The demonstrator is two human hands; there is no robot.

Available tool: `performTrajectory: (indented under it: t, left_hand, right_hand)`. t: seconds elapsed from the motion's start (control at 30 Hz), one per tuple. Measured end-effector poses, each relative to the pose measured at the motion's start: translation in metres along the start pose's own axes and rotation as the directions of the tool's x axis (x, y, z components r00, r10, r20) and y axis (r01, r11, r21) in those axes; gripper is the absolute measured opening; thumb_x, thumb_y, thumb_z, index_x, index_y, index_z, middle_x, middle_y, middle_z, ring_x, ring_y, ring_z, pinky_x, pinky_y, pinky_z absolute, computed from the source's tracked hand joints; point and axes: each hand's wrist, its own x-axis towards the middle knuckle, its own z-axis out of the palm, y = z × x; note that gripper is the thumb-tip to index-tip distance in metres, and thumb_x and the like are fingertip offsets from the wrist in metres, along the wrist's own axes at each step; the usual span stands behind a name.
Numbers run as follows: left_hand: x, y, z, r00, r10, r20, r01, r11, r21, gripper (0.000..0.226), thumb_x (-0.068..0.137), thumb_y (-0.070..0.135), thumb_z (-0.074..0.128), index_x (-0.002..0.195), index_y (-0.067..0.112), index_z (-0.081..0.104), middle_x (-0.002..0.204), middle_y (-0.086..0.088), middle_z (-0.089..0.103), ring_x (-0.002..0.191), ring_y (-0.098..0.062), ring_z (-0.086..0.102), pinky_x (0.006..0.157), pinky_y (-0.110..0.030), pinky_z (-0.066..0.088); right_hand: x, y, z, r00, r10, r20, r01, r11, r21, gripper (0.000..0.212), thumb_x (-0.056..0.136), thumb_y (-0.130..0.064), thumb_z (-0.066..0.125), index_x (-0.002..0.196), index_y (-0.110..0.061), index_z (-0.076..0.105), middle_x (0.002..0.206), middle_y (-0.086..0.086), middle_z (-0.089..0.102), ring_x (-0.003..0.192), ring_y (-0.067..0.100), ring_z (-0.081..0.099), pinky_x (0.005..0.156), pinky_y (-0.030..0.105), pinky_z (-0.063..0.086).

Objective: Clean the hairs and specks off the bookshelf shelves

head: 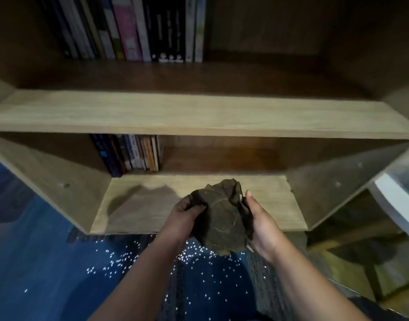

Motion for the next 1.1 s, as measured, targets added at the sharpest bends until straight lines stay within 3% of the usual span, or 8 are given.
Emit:
performTrajectory:
  t: [0.17,0.27,0.4,0.6,0.67,0.87,0.93,1.1]
  left_hand:
    - [-0.017,0.019,0.073,0.986,0.111,0.121,-0.137,0.962,0.238,0.011,0.098,0.022,0.056,0.106,0.028,0.062,0.101,-0.005,0.073,0.091,-0.024,0.070,0.074,-0.041,0.060]
    - [-0.027,0.019,0.119,0.968,0.077,0.238,-0.123,0.975,0.183,0.018,0.097,0.034,0.057,0.115,0.032,0.060,0.115,-0.005,0.070,0.101,-0.024,0.068,0.087,-0.044,0.057]
    - [-0.046,0.018,0.172,0.890,0.046,0.454,-0.152,0.968,0.199,0.034,0.089,0.044,0.066,0.122,0.036,0.062,0.128,-0.001,0.065,0.115,-0.020,0.063,0.097,-0.038,0.051]
    - [-0.074,0.048,0.235,0.726,0.040,0.687,-0.384,0.852,0.356,0.030,0.100,0.033,0.046,0.127,0.042,0.056,0.124,0.011,0.062,0.101,-0.010,0.066,0.098,-0.036,0.052]
    - [-0.077,0.059,0.256,0.697,0.077,0.712,-0.432,0.839,0.332,0.028,0.100,0.031,0.045,0.124,0.037,0.058,0.120,0.013,0.065,0.100,-0.011,0.069,0.098,-0.043,0.052]
    - [-0.077,0.056,0.301,0.666,0.029,0.745,-0.478,0.784,0.396,0.024,0.102,0.021,0.047,0.117,0.033,0.062,0.113,0.011,0.071,0.100,-0.008,0.069,0.089,-0.033,0.051]
    - [-0.076,0.049,0.308,0.670,0.010,0.742,-0.480,0.769,0.422,0.024,0.102,0.018,0.048,0.114,0.032,0.063,0.110,0.012,0.072,0.098,-0.008,0.069,0.087,-0.032,0.050]
    - [-0.075,0.039,0.310,0.686,-0.020,0.727,-0.483,0.735,0.476,0.021,0.101,0.021,0.051,0.113,0.033,0.064,0.109,0.015,0.072,0.096,-0.004,0.068,0.089,-0.031,0.051]
  right_hand:
    - [-0.040,-0.014,-0.043,0.980,-0.187,-0.071,0.163,0.951,-0.262,0.075,0.080,-0.081,0.039,0.137,-0.034,0.049,0.141,-0.011,0.050,0.131,0.012,0.045,0.112,0.044,0.034]
    - [-0.062,-0.024,-0.059,0.947,-0.317,-0.054,0.291,0.914,-0.282,0.068,0.077,-0.062,0.064,0.137,-0.036,0.045,0.134,-0.012,0.055,0.124,0.005,0.052,0.101,0.026,0.043]
    - [-0.088,-0.033,-0.088,0.890,-0.436,-0.132,0.283,0.757,-0.588,0.116,0.051,-0.058,0.085,0.147,-0.035,0.024,0.135,-0.020,0.038,0.126,-0.003,0.038,0.105,0.014,0.033]
    - [-0.130,-0.063,-0.157,0.780,-0.553,-0.294,0.265,0.717,-0.645,0.079,0.086,-0.005,0.065,0.147,-0.036,0.025,0.133,-0.015,0.037,0.125,-0.004,0.038,0.115,0.033,0.031]
    - [-0.151,-0.081,-0.179,0.683,-0.630,-0.368,0.290,0.697,-0.656,0.071,0.088,-0.004,0.059,0.144,-0.037,0.031,0.129,-0.013,0.040,0.121,-0.004,0.040,0.112,0.037,0.035]
    - [-0.206,-0.173,-0.261,0.220,-0.796,-0.563,0.248,0.604,-0.757,0.061,0.085,-0.007,0.060,0.132,-0.040,0.040,0.128,-0.007,0.053,0.112,0.017,0.052,0.092,0.041,0.047]
    - [-0.202,-0.198,-0.304,0.226,-0.762,-0.606,0.036,0.629,-0.777,0.054,0.082,-0.005,0.057,0.129,-0.030,0.046,0.121,-0.001,0.057,0.103,0.018,0.053,0.084,0.031,0.042]
    - [-0.161,-0.213,-0.381,0.486,-0.513,-0.707,-0.373,0.610,-0.699,0.041,0.086,-0.006,0.057,0.125,-0.018,0.053,0.108,0.009,0.059,0.090,0.027,0.051,0.073,0.031,0.040]
